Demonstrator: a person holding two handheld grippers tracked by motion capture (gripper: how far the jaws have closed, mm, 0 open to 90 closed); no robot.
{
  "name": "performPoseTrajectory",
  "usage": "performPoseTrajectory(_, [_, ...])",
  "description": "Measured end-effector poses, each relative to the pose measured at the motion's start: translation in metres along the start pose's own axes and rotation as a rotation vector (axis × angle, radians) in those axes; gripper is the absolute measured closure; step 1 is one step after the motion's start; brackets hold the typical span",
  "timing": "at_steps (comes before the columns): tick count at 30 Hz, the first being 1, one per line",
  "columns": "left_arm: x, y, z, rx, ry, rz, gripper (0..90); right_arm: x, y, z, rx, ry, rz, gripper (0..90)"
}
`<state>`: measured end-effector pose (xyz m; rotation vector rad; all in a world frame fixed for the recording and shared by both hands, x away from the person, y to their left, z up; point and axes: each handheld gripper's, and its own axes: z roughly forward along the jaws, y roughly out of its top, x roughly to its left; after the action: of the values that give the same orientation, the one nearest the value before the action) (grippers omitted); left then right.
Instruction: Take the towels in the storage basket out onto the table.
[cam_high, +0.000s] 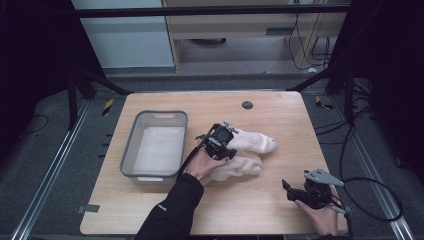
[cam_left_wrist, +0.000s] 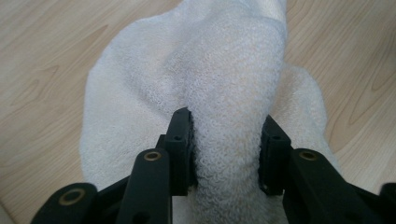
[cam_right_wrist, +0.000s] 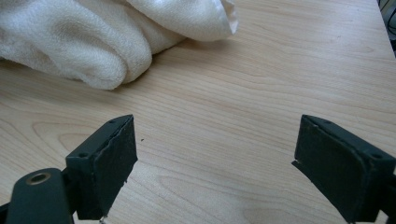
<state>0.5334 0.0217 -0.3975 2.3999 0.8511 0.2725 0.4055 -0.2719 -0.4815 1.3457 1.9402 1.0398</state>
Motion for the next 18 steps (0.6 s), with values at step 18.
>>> performPoseTrajectory(18, [0.007, -0.012, -0.032, -0.124, -0.010, -0.010, 35.6, 0.000, 0.000, 0.000, -0.001, -0.006, -0.002, 12.2])
